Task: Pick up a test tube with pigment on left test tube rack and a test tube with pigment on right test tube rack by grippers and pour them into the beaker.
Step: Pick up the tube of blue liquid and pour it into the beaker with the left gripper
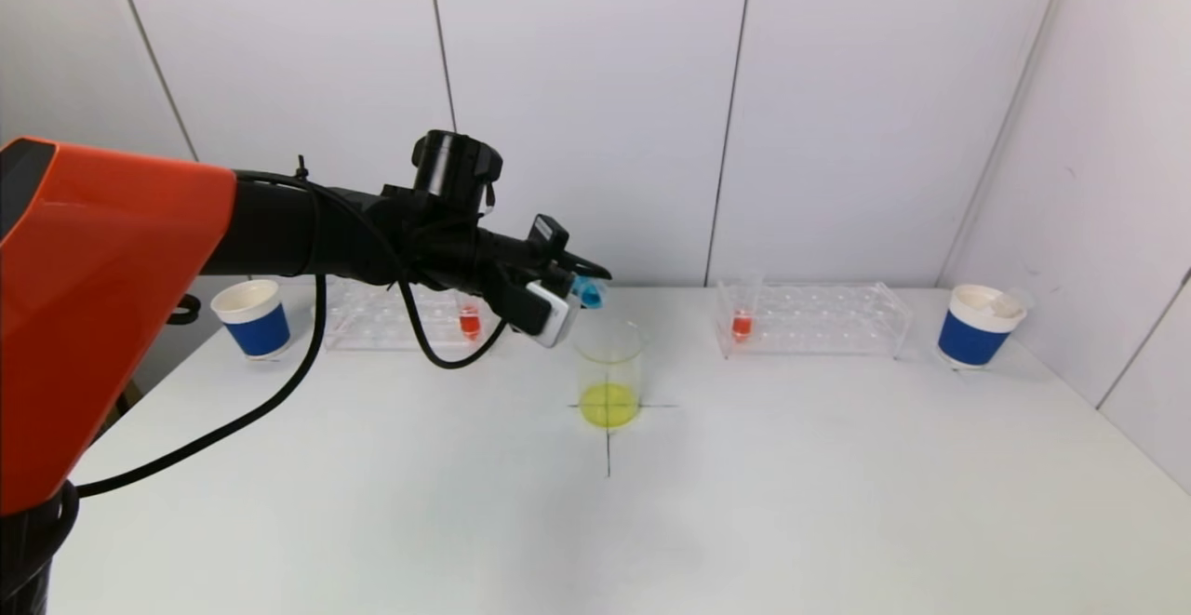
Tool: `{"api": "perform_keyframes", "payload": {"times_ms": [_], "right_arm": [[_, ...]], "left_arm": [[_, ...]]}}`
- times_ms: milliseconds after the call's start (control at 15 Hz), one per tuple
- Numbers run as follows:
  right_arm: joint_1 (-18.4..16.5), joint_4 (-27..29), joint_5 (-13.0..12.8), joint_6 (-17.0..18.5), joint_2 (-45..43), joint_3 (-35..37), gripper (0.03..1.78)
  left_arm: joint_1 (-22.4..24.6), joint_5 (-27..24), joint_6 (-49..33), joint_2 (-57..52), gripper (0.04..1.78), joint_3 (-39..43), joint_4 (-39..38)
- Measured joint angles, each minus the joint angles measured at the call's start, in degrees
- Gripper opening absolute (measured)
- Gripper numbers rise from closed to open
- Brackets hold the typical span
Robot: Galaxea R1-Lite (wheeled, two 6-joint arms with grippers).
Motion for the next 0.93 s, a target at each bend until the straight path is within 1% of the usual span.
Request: {"api": "perform_keyframes", "payload": {"times_ms": [267,600,933], "right_arm": [[0.0,0.0,0.0,0.0,0.0,0.0,1.77],[0.0,0.0,0.0,0.0,0.0,0.0,1.77],[0.0,0.0,0.0,0.0,0.0,0.0,1.77]], "left_arm": [[-1.0,1.0,0.6,1.9,0.46,-1.2,0.0],[-1.1,1.9,0.6,3.4,0.46,-1.7,0.0],[-0.9,2.6,0.7,5.0,0.46,-5.1,1.8]]}}
